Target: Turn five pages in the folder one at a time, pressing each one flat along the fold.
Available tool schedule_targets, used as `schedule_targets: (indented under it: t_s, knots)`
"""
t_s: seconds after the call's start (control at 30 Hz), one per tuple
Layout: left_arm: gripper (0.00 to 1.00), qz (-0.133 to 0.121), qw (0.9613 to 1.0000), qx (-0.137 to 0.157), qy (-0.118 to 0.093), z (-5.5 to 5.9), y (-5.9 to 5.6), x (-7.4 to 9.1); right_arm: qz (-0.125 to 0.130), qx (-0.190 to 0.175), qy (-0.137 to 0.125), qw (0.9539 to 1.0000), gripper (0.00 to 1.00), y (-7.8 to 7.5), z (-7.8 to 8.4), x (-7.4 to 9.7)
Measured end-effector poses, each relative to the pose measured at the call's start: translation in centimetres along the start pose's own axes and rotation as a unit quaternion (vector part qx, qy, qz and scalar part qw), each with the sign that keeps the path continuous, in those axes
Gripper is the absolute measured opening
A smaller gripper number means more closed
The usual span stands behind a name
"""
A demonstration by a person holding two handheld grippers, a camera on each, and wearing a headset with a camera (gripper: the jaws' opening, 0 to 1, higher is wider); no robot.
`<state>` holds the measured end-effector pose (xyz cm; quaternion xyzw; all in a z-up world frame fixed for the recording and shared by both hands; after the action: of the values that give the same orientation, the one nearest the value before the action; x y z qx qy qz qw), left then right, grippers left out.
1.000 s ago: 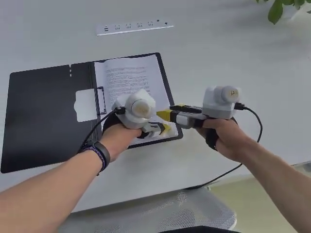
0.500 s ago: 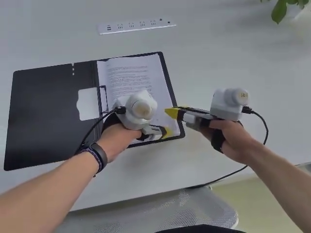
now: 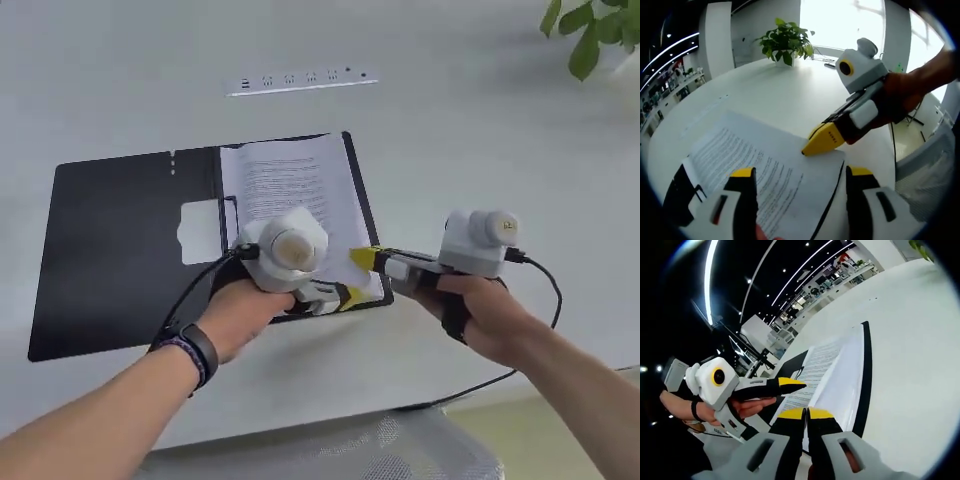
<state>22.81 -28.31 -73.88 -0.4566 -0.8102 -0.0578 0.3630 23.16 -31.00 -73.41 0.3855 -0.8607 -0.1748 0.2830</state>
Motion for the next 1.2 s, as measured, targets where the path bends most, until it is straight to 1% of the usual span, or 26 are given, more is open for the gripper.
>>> schedule_targets:
  t_s: [0.13,0.23,0.27,0.37,0.4,0.5,0.53,0.63,0.73,0.8,0.83,0.87,0.97,1.03,1.2]
  knots:
    - [0.73,-0.011,0.9998,0.009,-0.013,-0.2,0.7,1.4,-0.002,0.004,-0.001,1.0,0.0,0.3,-0.3,-0.1]
    - [0.73,-0.019,0.9994,0.019,-0.021,0.0,1.3,2.5,-0.005,0.006,-0.004,1.0,0.0,0.7,-0.6,-0.2]
    - [0.73,-0.02,0.9993,0.021,-0.023,0.0,1.4,2.7,-0.005,0.007,-0.005,1.0,0.0,1.0,-0.8,-0.2]
    - [0.73,-0.029,0.9991,0.019,-0.023,0.4,1.7,3.6,-0.007,0.008,-0.005,0.9999,0.0,1.4,-1.1,-0.3]
    - [0.74,-0.032,0.9991,0.016,-0.021,0.6,1.8,3.9,-0.009,0.007,-0.009,0.9999,0.0,1.6,-1.3,-0.3]
    - [0.74,-0.037,0.9988,0.019,-0.026,0.9,2.1,4.8,-0.014,0.004,-0.016,0.9998,0.0,2.1,-1.7,-0.5]
    - [0.74,-0.04,0.9986,0.022,-0.029,0.9,2.2,5.2,-0.017,0.008,-0.021,0.9996,0.0,2.6,-2.0,-0.5]
    - [0.74,-0.046,0.9977,0.033,-0.038,1.1,2.7,6.2,-0.018,0.017,-0.015,0.9996,0.0,3.0,-2.0,-0.8]
    - [0.74,-0.051,0.9957,0.056,-0.052,1.3,3.2,7.3,-0.017,0.02,-0.015,0.9995,0.0,3.4,-2.1,-1.0]
    - [0.74,-0.059,0.9945,0.065,-0.057,1.8,3.6,8.2,-0.017,0.024,-0.016,0.9995,0.0,3.7,-2.3,-1.2]
    - [0.74,-0.064,0.9934,0.074,-0.061,2.1,3.9,8.6,-0.019,0.026,-0.015,0.9994,0.0,4.0,-2.4,-1.3]
    - [0.74,-0.065,0.993,0.076,-0.062,2.2,4.0,8.8,-0.021,0.028,-0.015,0.9993,0.0,4.3,-2.4,-1.5]
    - [0.73,-0.072,0.9907,0.091,-0.07,3.0,4.6,10.1,-0.027,0.028,-0.013,0.9992,0.0,4.9,-2.6,-1.9]
    - [0.73,-0.079,0.9892,0.098,-0.075,3.4,5.0,10.9,-0.032,0.029,-0.011,0.999,0.0,6.1,-2.8,-2.4]
    - [0.72,-0.097,0.9844,0.118,-0.087,4.2,6.1,12.9,-0.043,0.036,-0.006,0.9984,0.0,8.3,-3.0,-3.6]
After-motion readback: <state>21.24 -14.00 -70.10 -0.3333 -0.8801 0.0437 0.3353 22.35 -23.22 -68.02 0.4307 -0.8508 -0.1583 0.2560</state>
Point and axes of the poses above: the centre of the closed fingertips' face, and the gripper's own axes: x roughly backward along the fingers, y roughly to its left, z roughly out of its underside, the point moved 1 cm from there along x, roughly backward along the fingers, and after that the axes turned 14 degrees about x, right-handed, at the moved point
